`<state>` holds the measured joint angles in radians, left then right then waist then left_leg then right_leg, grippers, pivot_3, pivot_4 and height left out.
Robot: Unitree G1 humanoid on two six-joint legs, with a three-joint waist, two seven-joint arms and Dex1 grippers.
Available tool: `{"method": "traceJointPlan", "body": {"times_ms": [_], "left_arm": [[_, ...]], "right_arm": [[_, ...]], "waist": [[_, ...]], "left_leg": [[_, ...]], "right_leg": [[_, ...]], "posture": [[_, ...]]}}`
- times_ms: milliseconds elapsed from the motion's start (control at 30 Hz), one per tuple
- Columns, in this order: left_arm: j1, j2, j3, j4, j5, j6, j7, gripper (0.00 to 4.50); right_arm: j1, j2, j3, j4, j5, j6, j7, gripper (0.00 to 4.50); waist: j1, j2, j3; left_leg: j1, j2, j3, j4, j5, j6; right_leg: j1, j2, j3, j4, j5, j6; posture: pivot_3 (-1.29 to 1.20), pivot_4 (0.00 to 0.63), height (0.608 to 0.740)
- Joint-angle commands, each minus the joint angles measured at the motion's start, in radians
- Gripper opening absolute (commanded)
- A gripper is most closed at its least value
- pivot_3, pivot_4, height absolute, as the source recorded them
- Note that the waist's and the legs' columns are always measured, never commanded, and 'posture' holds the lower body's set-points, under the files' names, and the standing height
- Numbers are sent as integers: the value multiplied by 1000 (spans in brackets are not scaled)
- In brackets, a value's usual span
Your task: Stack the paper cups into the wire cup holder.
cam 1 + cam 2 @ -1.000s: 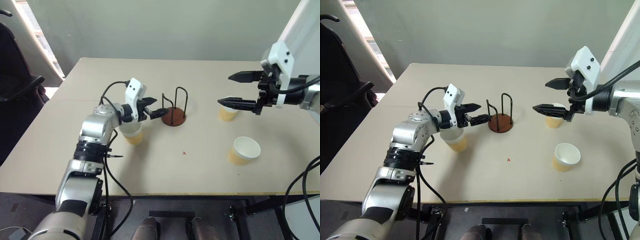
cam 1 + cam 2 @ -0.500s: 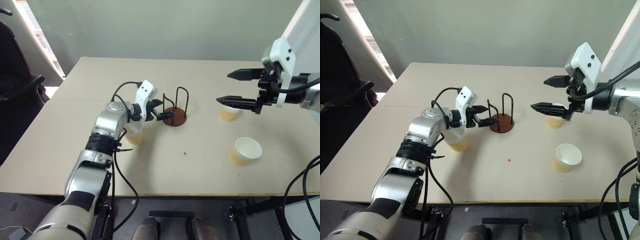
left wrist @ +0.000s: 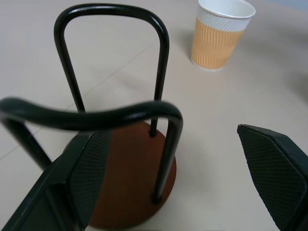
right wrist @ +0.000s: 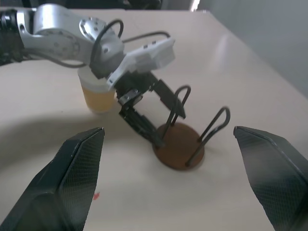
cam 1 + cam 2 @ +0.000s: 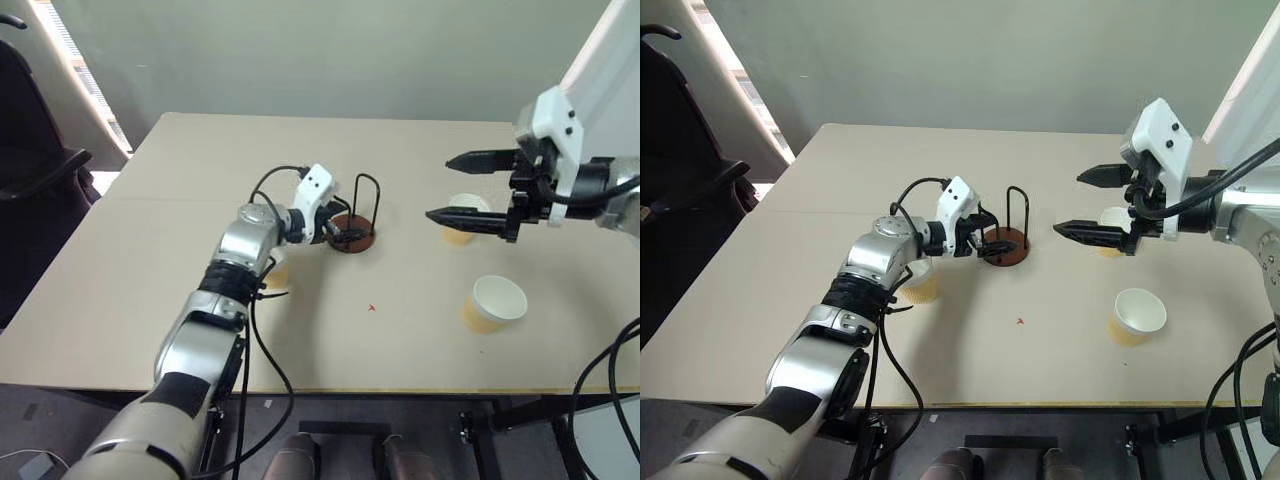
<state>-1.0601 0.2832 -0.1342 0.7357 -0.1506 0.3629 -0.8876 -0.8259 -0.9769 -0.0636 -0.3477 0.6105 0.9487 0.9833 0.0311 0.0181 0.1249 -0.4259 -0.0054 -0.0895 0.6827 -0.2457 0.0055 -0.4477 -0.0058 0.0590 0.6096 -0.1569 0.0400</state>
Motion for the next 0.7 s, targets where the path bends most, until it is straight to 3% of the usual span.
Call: {"method": "traceJointPlan", "body": {"times_ms": [33,67,133,467,500,700], "left_arm": [[-46,-21,19,24,10,-63,15,4500],[-50,-28,24,30,7,-73,14,4500],[-55,-35,33,37,0,-90,6,3914],[-41,-3,36,-20,-17,-102,-114,219],[-36,4,32,-39,-21,-100,-135,26],[13,21,11,-199,-59,-40,-238,26]], "right_arm": [[2,-23,-61,-41,22,4,-20,4460],[8,-26,-65,-45,26,6,-24,4460],[19,-32,-72,-52,33,8,-28,4500],[125,-101,-115,-64,65,-4,12,4500],[133,-108,-116,-56,63,-8,16,4500],[171,-147,-120,-28,55,-33,47,4500]], "waist": [[0,0,0],[0,0,0],[1,0,0],[1,0,0],[1,0,0],[2,0,0]], "left_leg": [[0,0,0,0,0,0],[0,0,0,0,0,0],[0,0,0,0,0,0],[-1,0,3,1,0,0],[-1,0,4,1,0,0],[-1,0,5,3,-1,2]], "right_leg": [[0,0,0,0,0,0],[0,0,0,0,0,0],[0,0,0,0,0,1],[0,0,1,0,-1,3],[0,0,2,0,-1,3],[0,-1,2,0,-1,5]], "posture": [[0,150,740],[0,150,740],[0,150,740],[0,150,740],[0,150,740],[0,150,740]]}}
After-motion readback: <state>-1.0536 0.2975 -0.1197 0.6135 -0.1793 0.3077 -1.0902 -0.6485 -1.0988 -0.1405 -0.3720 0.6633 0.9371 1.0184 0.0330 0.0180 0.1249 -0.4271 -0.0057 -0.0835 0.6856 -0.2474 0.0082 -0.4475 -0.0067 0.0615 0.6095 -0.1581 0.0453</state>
